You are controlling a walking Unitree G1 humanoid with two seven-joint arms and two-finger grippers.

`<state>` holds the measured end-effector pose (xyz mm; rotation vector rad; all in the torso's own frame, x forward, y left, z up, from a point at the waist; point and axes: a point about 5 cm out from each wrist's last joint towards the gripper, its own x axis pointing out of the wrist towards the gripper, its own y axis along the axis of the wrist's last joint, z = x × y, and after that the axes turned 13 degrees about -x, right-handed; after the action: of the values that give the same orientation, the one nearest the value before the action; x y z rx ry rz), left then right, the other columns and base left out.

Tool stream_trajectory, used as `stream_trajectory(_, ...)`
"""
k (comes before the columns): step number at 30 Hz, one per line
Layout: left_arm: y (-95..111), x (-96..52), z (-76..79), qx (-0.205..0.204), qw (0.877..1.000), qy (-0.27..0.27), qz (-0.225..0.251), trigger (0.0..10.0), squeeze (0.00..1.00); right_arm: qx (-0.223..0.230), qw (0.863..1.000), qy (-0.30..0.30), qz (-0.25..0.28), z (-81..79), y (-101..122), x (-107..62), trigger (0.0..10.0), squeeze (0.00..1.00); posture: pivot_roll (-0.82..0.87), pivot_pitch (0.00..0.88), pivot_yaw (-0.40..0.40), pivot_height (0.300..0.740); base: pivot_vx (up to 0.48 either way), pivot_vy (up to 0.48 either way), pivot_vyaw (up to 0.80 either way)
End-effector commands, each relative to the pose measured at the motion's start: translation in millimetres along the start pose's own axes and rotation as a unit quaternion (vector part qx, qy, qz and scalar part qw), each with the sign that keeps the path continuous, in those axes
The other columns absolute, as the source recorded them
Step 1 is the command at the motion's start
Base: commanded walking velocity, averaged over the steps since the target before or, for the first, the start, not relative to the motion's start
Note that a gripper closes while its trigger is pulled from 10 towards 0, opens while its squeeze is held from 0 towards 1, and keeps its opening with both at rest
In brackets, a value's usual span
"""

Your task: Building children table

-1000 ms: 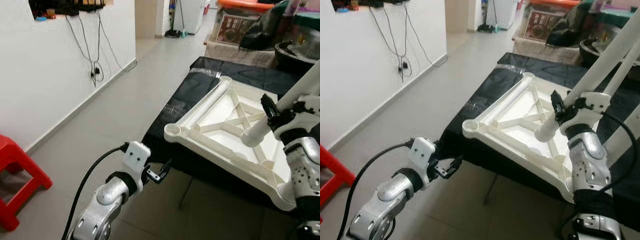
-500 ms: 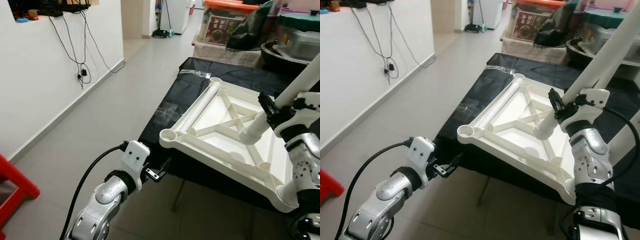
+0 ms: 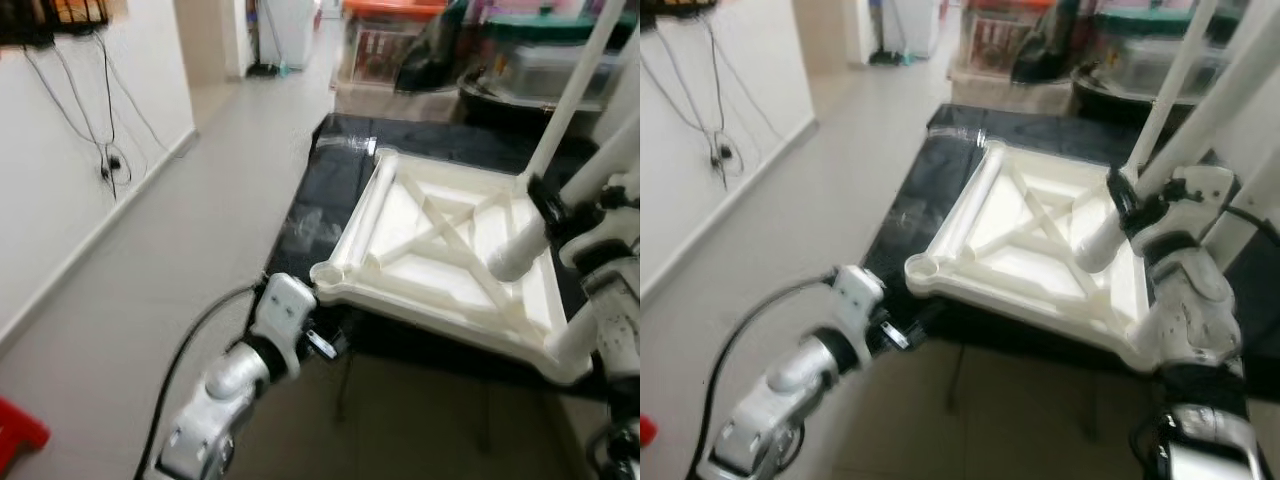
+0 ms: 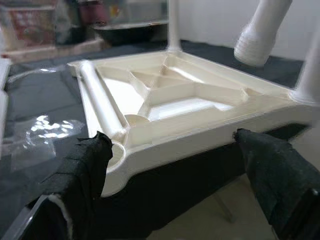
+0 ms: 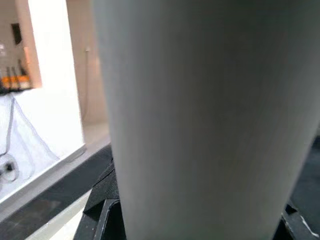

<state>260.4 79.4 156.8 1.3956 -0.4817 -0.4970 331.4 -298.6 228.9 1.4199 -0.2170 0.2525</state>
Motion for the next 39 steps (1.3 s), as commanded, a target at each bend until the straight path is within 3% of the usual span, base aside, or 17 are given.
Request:
stream_trajectory(1, -1.2, 0.7, -1.0, 0.004, 1.0, 0.0, -0.003, 10.0, 0.0, -0.01, 1.0, -0.011, -0.001, 2.2, 2.7, 1.9, 10.0, 0.0, 0.16, 0.0, -0.081, 0.74, 0.0, 0.0, 0.0)
stream_trajectory(10, -1.2, 1.5, 0.0, 0.008, 1.0, -0.002, -0.001, 10.0, 0.0, -0.009, 1.0, 0.01, 0.006, -7.3, 9.2, 5.9, 10.0, 0.0, 0.16, 0.0, -0.081, 0.74, 0.0, 0.0, 0.0)
stream_trajectory(12, -0.1, 3.2, 1.0, 0.009, 1.0, -0.003, 0.002, 10.0, 0.0, 0.009, 0.999, 0.04, 0.027, -25.3, 19.7, 9.2, 10.0, 0.0, 0.16, 0.0, -0.081, 0.74, 0.0, 0.0, 0.0)
stream_trajectory(15, 0.5, 3.9, 1.3, 0.008, 1.0, -0.003, 0.003, 10.0, 0.0, 0.019, 0.998, 0.054, 0.038, -34.7, 25.2, 9.8, 10.0, 0.0, 0.16, 0.0, -0.081, 0.74, 0.0, 0.0, 0.0)
stream_trajectory(16, 0.7, 4.8, 1.4, 0.005, 1.0, -0.001, 0.003, 10.0, 0.0, 0.038, 0.996, 0.072, 0.048, -46.8, 30.4, 9.8, 10.0, 0.0, 0.16, 0.0, -0.08, 0.74, 0.0, 0.0, 0.0)
stream_trajectory(18, 0.7, 4.8, 1.4, 0.005, 1.0, -0.001, 0.003, 10.0, 0.0, 0.038, 0.996, 0.072, 0.048, -46.8, 30.4, 9.8, 10.0, 0.0, 0.16, 0.0, -0.08, 0.74, 0.0, 0.0, 0.0)
stream_trajectory(21, 0.8, 7.4, 5.0, -0.001, 1.0, -0.01, 0.002, 10.0, 0.0, 0.096, 0.98, 0.159, 0.064, -99.9, 43.9, -0.9, 10.0, 0.0, 0.15, 0.0, -0.077, 0.74, 0.0, 0.0, 0.0)
stream_trajectory(22, 0.8, 7.4, 5.0, -0.001, 1.0, -0.01, 0.002, 10.0, 0.0, 0.096, 0.98, 0.159, 0.064, -99.9, 43.9, -0.9, 10.0, 0.0, 0.15, 0.0, -0.077, 0.74, 0.0, 0.0, 0.0)
stream_trajectory(23, 0.4, 8.6, 5.8, 0.001, 1.0, -0.012, 0.0, 10.0, 0.0, 0.103, 0.976, 0.181, 0.059, -115.1, 43.9, -6.3, 10.0, 0.0, 0.15, 0.0, -0.077, 0.74, 0.0, 0.0, 0.0)
stream_trajectory(24, 0.4, 8.6, 5.8, 0.001, 1.0, -0.012, 0.0, 10.0, 0.0, 0.103, 0.976, 0.181, 0.059, -115.1, 43.9, -6.3, 10.0, 0.0, 0.15, 0.0, -0.077, 0.74, 0.0, 0.0, 0.0)
stream_trajectory(25, -0.3, 9.9, 6.3, 0.005, 1.0, -0.016, -0.002, 10.0, 0.0, 0.093, 0.974, 0.201, 0.05, -128.3, 40.9, -12.0, 10.0, 0.0, 0.15, 0.0, -0.071, 0.74, 0.0, 0.0, 0.0)
stream_trajectory(26, -2.3, 11.5, 8.7, 0.006, 1.0, -0.029, -0.008, 10.0, 1.0, 0.087, 0.973, 0.211, 0.038, -140.1, 35.7, -18.3, 10.0, 0.0, 0.15, 0.0, -0.07, 0.74, 0.0, 0.0, 0.0)
stream_trajectory(30, -5.0, 13.2, 12.1, 0.007, 0.999, -0.049, -0.017, 10.0, 1.0, 0.083, 0.972, 0.217, 0.024, -151.9, 30.4, -26.0, 10.0, 0.0, 0.15, 0.0, -0.07, 0.74, 0.0, 0.0, 0.0)
stream_trajectory(32, -11.7, 17.7, 13.6, 0.045, 0.998, -0.04, -0.034, 10.0, 1.0, 0.092, 0.969, 0.227, 0.019, -160.7, 29.3, -31.5, 10.0, 0.0, 0.14, 0.0, -0.058, 0.74, 0.0, 0.0, 0.0)
stream_trajectory(34, -14.0, 19.2, 13.5, 0.059, 0.997, -0.036, -0.039, 10.0, 1.0, 0.094, 0.968, 0.23, 0.017, -163.6, 28.9, -33.1, 10.0, 0.0, 0.14, 0.0, -0.057, 0.74, 0.0, 0.0, 0.0)
stream_trajectory(35, -16.5, 21.0, 13.7, 0.069, 0.996, -0.034, -0.045, 10.0, 0.0, 0.099, 0.967, 0.234, 0.014, -165.9, 28.6, -35.0, 10.0, 0.0, 0.14, 0.0, -0.061, 0.74, 0.0, 0.0, 0.0)
stream_trajectory(39, -20.2, 24.2, 13.7, 0.085, 0.995, -0.032, -0.052, 10.0, 0.0, 0.107, 0.963, 0.248, 0.007, -169.6, 28.3, -39.0, 10.0, 0.0, 0.14, 0.0, -0.062, 0.74, 0.0, 0.0, 0.0)
